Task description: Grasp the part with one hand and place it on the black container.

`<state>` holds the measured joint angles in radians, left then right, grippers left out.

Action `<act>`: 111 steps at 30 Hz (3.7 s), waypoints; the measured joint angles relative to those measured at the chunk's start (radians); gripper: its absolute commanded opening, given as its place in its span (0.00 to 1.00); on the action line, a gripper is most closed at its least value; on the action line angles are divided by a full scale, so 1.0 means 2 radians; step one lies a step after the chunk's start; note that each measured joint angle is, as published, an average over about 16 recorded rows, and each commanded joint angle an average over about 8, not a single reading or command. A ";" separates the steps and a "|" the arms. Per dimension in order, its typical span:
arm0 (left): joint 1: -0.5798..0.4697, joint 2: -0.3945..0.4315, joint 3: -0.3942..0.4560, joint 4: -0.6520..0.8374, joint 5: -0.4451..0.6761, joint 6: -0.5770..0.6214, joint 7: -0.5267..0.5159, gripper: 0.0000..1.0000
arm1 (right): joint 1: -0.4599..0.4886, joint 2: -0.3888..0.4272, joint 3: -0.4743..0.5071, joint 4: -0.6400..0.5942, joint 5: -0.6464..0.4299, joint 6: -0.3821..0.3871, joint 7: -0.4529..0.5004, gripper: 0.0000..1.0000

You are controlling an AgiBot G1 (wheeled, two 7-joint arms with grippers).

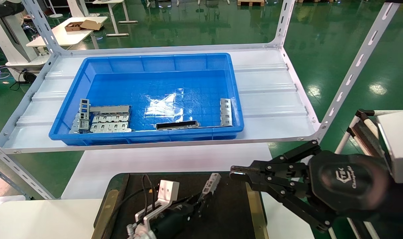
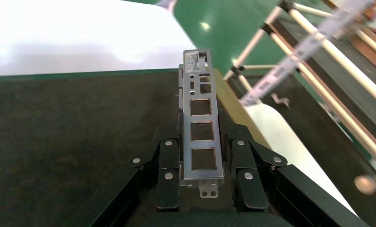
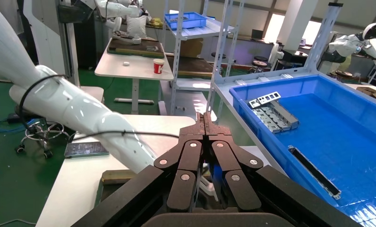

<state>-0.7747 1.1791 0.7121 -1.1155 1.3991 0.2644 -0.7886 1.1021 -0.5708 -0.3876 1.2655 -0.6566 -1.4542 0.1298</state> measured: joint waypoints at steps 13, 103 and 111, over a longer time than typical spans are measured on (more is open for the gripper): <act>-0.026 0.066 0.025 0.109 0.014 -0.066 -0.075 0.00 | 0.000 0.000 0.000 0.000 0.000 0.000 0.000 0.00; -0.052 -0.220 -0.060 -0.112 -0.305 0.303 0.399 1.00 | 0.000 0.000 0.000 0.000 0.000 0.000 0.000 1.00; -0.033 -0.213 -0.118 -0.106 -0.384 0.366 0.482 1.00 | 0.000 0.000 0.000 0.000 0.000 0.000 0.000 1.00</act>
<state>-0.8405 0.7528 0.4765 -1.3284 0.6316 0.9963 0.1746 1.1023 -0.5705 -0.3884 1.2655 -0.6561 -1.4539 0.1294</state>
